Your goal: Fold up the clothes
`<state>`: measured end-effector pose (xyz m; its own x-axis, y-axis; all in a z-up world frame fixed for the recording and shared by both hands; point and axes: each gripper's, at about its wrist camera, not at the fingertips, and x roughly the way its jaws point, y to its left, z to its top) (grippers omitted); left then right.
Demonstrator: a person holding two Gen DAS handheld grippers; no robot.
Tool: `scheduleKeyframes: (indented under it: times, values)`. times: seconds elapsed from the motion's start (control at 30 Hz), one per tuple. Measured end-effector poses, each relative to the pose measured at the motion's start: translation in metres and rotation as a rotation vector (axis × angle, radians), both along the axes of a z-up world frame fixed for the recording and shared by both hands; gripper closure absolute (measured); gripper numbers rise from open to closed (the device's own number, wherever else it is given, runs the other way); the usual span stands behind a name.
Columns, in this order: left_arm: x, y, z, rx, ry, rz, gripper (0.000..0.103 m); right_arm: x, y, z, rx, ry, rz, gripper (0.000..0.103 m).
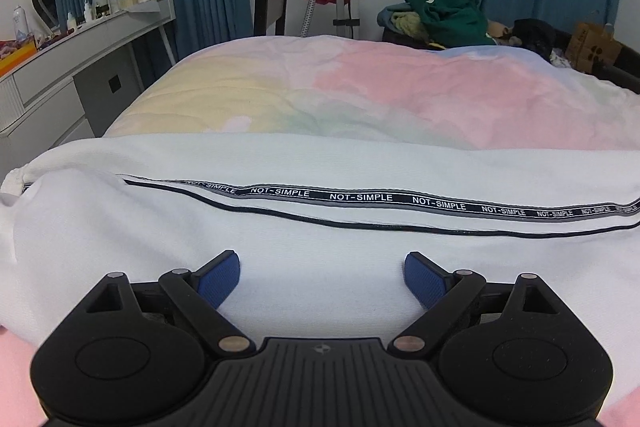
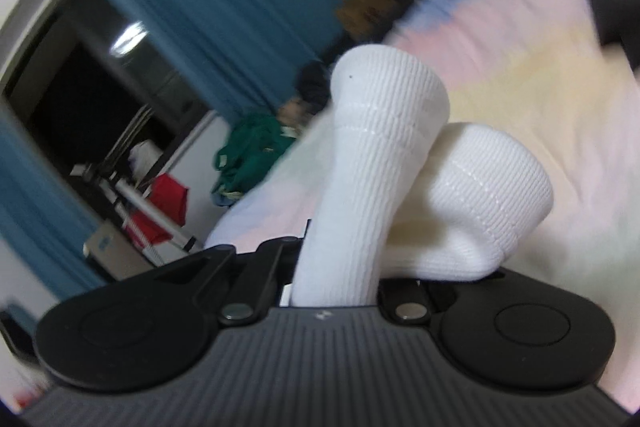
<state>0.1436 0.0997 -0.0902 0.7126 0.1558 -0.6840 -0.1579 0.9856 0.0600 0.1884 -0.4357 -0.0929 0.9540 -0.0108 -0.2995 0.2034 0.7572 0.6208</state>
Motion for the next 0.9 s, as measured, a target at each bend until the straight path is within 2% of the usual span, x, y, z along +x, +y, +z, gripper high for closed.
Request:
scheduleKeyframes:
  times: [0.1, 0.23, 0.37, 0.47, 0.6, 0.7, 0.77, 0.9]
  values:
    - [-0.001, 0.004, 0.007, -0.020, -0.003, -0.003, 0.012, -0.005, 0.037, 0.034, -0.185, -0.055, 0.039, 0.091]
    - [-0.010, 0.012, 0.025, -0.068, -0.044, 0.002, 0.012, -0.016, 0.113, 0.069, -0.433, -0.158, 0.112, 0.091]
    - [-0.020, 0.030, 0.046, -0.138, -0.094, 0.021, 0.012, -0.037, 0.215, 0.078, -0.710, -0.269, 0.227, 0.091]
    - [-0.027, 0.047, 0.056, -0.205, -0.116, 0.052, 0.012, -0.054, 0.289, 0.055, -0.867, -0.281, 0.400, 0.091]
    - [-0.031, 0.067, 0.059, -0.267, -0.119, 0.113, 0.012, -0.071, 0.367, -0.007, -1.045, -0.196, 0.665, 0.091]
    - [-0.031, 0.071, 0.057, -0.263, -0.113, 0.136, 0.012, -0.079, 0.397, -0.057, -1.183, -0.093, 0.807, 0.090]
    - [-0.031, 0.070, 0.059, -0.257, -0.118, 0.139, 0.012, -0.082, 0.399, -0.065, -1.216, -0.087, 0.805, 0.090]
    - [-0.035, 0.069, 0.067, -0.269, -0.153, 0.137, 0.012, -0.076, 0.392, -0.040, -1.073, -0.072, 0.768, 0.090]
